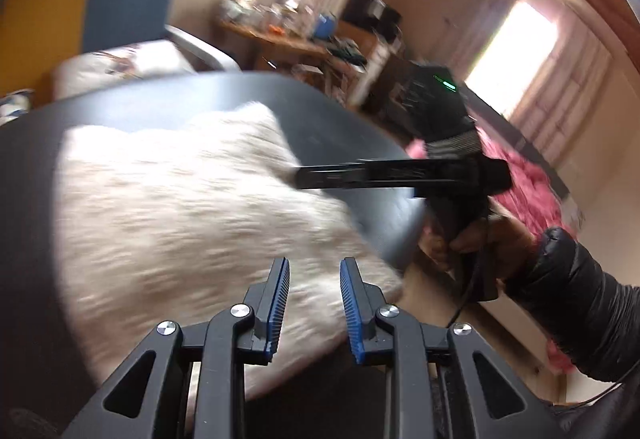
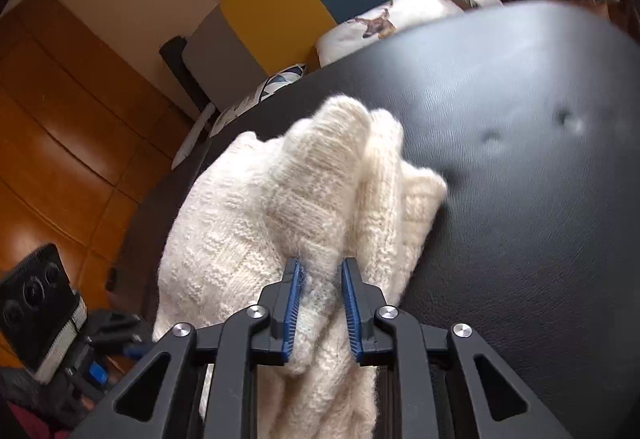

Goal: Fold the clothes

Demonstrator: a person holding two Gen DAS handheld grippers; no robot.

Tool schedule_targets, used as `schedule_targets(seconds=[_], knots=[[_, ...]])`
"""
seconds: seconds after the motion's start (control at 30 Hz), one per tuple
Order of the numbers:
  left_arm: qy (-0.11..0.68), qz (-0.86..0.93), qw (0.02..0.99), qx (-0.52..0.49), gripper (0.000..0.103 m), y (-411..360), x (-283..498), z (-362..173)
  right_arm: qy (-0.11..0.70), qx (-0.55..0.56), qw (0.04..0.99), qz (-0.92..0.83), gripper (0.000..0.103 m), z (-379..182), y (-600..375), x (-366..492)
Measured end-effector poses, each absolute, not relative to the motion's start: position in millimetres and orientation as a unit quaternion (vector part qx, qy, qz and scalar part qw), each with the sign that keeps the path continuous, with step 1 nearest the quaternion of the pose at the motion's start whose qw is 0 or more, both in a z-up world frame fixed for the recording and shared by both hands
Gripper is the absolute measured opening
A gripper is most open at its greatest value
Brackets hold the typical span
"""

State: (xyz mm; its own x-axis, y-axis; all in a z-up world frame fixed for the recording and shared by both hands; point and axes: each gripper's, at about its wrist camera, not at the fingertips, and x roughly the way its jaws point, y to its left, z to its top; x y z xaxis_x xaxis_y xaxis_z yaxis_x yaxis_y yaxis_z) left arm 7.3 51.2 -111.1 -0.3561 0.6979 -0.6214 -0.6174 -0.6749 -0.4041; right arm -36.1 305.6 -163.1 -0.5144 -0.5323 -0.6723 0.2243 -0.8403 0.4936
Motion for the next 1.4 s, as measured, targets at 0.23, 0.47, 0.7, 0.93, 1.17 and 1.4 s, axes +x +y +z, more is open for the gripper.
schedule_targets(seconds=[0.23,0.47,0.7,0.93,1.17,1.4], knots=[[-0.084,0.853,0.342,-0.385,0.026,-8,-12,-107,-0.095,0.411,0.256,-0.87,0.032,-101,265,-63],[-0.063,0.879,0.325,-0.343,0.027,0,-22,-106,-0.036,0.462,0.368,-0.806,0.033,-107,155,-149],[0.001,0.87,0.314,-0.379,0.026,19,-18,-144,0.027,0.582,0.344,-0.737,0.023,-188,100,-232],[0.014,0.878,0.307,-0.367,0.027,18,-11,-143,-0.024,0.58,0.335,-0.742,0.018,-215,119,-246],[-0.025,0.885,0.296,-0.358,0.029,-3,-2,-113,-0.028,0.53,0.324,-0.783,0.023,-167,166,-201],[0.006,0.883,0.297,-0.364,0.029,15,12,-108,-0.027,0.485,0.305,-0.819,0.023,-126,216,-153]])
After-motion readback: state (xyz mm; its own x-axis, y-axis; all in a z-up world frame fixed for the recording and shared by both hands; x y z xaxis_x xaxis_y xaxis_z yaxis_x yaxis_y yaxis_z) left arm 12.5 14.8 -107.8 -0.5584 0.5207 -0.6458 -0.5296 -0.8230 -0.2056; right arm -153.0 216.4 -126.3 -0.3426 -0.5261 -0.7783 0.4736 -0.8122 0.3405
